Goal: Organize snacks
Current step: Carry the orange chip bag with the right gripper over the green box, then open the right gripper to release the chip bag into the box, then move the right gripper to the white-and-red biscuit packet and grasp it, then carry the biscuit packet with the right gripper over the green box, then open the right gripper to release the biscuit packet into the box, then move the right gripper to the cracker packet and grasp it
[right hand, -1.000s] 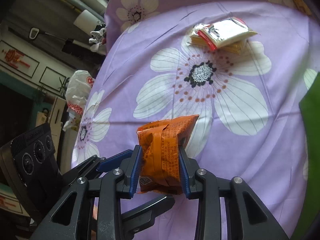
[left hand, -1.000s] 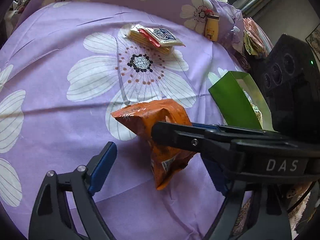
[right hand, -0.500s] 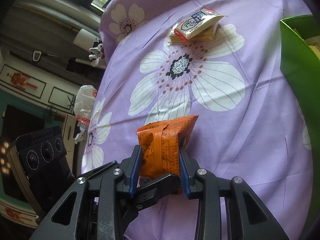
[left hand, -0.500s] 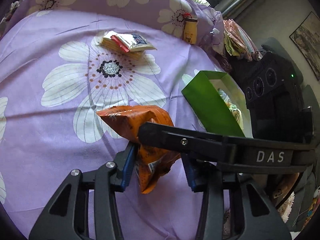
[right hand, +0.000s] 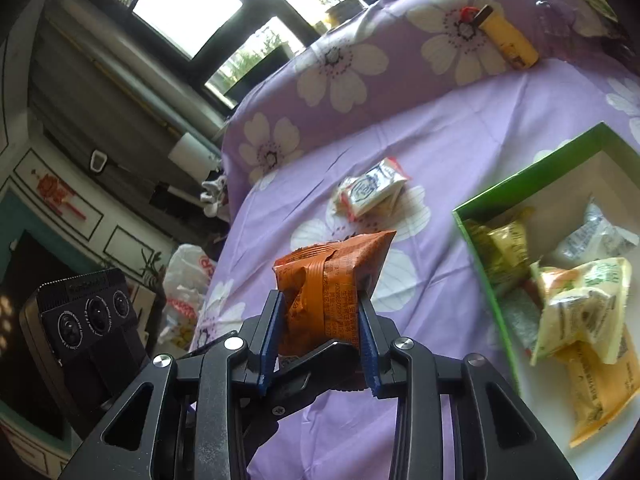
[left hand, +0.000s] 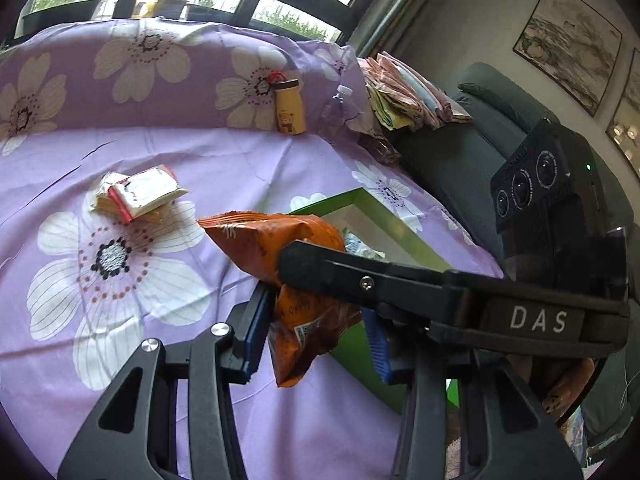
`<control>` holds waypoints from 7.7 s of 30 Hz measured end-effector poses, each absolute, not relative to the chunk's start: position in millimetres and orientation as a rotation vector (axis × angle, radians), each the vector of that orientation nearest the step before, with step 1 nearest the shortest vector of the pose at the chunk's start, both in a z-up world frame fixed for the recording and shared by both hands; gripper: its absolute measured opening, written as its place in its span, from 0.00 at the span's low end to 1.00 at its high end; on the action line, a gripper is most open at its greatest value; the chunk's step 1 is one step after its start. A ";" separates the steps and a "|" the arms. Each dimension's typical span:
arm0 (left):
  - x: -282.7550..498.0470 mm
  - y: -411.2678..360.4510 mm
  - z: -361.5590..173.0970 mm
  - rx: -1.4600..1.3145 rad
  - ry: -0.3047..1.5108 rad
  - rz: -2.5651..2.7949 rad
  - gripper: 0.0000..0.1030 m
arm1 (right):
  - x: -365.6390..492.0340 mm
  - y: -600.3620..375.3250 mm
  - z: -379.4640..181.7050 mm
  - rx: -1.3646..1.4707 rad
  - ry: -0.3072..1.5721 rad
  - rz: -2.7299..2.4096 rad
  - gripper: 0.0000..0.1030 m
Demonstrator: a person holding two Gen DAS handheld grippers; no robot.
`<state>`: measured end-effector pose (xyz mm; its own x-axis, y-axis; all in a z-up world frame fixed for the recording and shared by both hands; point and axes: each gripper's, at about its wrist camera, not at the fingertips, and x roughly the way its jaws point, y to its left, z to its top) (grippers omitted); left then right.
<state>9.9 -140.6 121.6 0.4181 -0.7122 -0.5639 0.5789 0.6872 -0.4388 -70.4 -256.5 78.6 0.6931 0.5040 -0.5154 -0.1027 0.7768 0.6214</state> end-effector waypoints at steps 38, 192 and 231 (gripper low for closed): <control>2.1 -182.8 119.0 -0.190 0.832 -0.745 0.97 | -110.8 -378.9 78.0 0.739 0.609 -0.065 0.77; -13.9 -256.8 98.4 -0.156 0.935 -0.818 0.50 | -116.8 -363.6 61.9 0.646 0.723 -0.023 0.44; 68.0 -42.7 38.6 -0.270 1.017 -0.446 0.87 | -16.2 -219.9 28.4 0.602 0.907 0.215 0.77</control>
<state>68.0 -42.7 38.6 0.4473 -0.4780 -0.7560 0.2322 0.8783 -0.4179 -16.2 -219.9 28.4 0.6086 0.4200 -0.6732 0.0723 0.8156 0.5741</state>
